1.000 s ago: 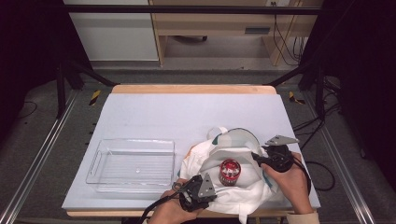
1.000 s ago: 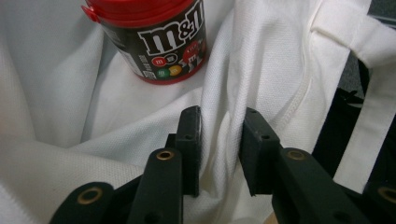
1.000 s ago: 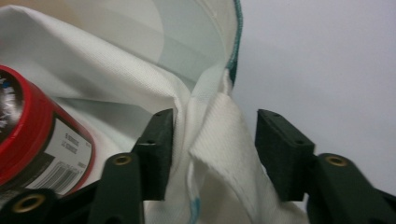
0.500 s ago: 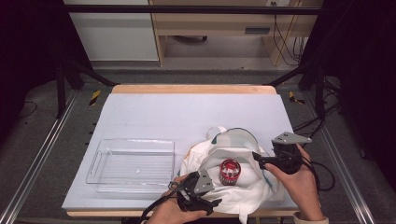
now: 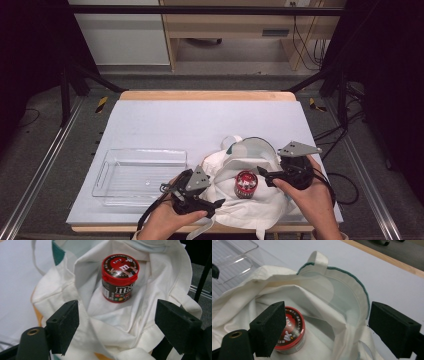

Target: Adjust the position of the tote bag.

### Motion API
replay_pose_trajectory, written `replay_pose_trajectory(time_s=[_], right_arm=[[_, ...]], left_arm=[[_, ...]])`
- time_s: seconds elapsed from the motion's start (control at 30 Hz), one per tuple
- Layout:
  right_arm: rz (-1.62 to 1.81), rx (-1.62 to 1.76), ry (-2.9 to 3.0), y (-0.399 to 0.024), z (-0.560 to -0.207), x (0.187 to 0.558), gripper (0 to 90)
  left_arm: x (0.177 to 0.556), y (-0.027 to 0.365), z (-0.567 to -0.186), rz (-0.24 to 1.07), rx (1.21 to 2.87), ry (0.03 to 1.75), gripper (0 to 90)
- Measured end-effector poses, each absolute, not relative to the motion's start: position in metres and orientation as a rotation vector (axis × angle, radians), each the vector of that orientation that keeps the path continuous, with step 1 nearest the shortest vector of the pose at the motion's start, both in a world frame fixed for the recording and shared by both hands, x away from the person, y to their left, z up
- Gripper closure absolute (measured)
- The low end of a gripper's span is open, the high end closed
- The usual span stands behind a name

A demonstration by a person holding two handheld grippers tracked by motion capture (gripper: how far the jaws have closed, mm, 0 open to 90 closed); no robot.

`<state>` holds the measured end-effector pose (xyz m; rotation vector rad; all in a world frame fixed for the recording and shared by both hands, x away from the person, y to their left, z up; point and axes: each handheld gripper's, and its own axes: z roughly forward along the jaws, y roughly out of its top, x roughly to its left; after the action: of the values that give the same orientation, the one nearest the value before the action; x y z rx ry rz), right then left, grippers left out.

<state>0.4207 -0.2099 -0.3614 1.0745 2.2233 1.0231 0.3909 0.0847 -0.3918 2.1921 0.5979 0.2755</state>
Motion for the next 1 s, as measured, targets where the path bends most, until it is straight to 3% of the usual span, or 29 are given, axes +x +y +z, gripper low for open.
replay_pose_trajectory(time_s=[1.0], right_arm=[[0.985, 0.966, 2.390, -0.175, -0.377, 0.419, 16.8]], left_arm=[[0.412, 0.151, -0.372, 0.390, 2.118, 0.766, 17.2]])
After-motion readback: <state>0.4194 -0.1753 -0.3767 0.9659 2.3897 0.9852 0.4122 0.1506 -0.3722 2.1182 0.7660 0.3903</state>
